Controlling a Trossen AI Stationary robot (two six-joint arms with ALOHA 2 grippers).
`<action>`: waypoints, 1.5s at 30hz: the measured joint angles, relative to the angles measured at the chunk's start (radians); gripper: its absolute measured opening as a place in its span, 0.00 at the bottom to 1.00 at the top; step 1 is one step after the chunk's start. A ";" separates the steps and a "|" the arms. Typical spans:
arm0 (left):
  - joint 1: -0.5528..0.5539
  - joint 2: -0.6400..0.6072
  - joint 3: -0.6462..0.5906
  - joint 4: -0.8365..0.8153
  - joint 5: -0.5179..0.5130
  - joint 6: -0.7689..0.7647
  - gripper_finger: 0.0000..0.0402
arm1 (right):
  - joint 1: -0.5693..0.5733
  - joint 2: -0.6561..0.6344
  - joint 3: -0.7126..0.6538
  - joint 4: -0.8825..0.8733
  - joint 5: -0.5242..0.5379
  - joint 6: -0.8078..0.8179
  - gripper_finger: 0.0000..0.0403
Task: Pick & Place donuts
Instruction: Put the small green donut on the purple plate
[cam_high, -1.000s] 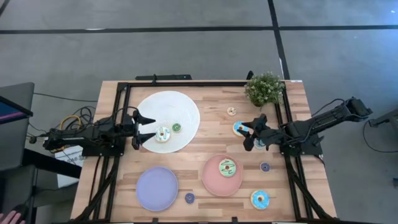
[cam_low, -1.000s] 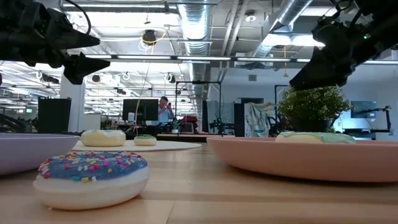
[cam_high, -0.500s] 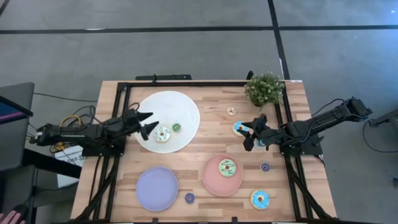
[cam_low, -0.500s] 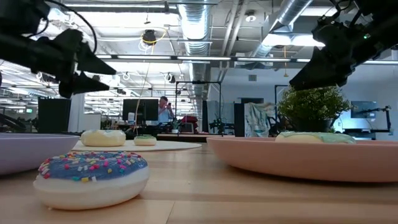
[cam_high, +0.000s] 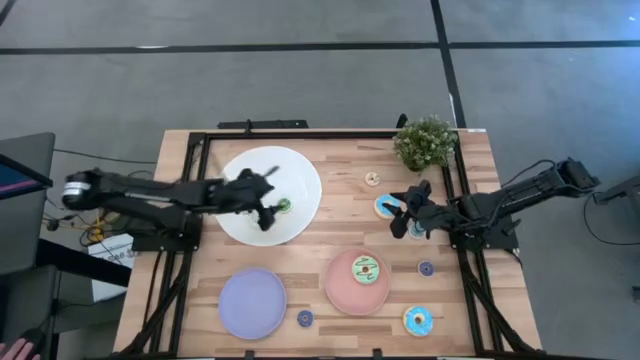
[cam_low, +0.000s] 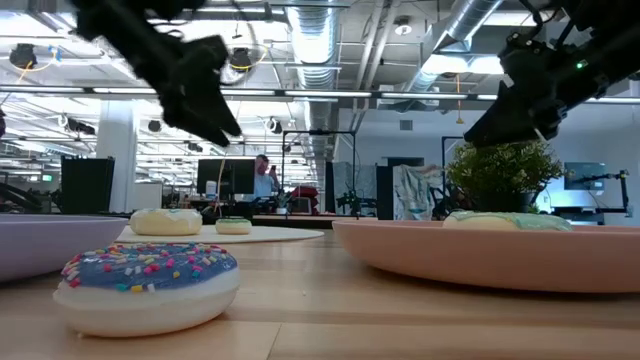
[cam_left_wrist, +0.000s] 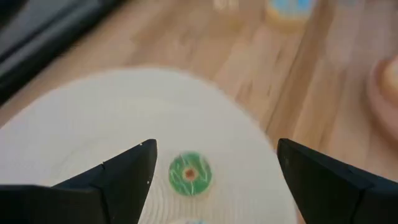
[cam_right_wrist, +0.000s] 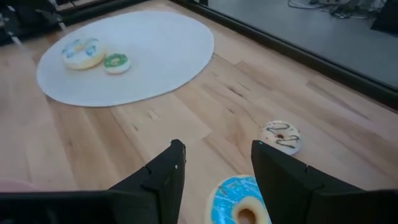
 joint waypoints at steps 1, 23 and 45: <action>0.006 0.052 0.052 -0.064 0.005 0.010 0.80 | -0.004 0.000 0.000 -0.007 0.000 0.000 0.43; 0.155 0.671 0.539 -0.547 0.150 0.104 0.78 | -0.011 0.000 0.000 -0.031 -0.034 -0.010 0.43; 0.167 0.670 0.528 -0.553 0.176 0.069 0.78 | -0.011 0.000 0.000 -0.024 -0.034 -0.015 0.43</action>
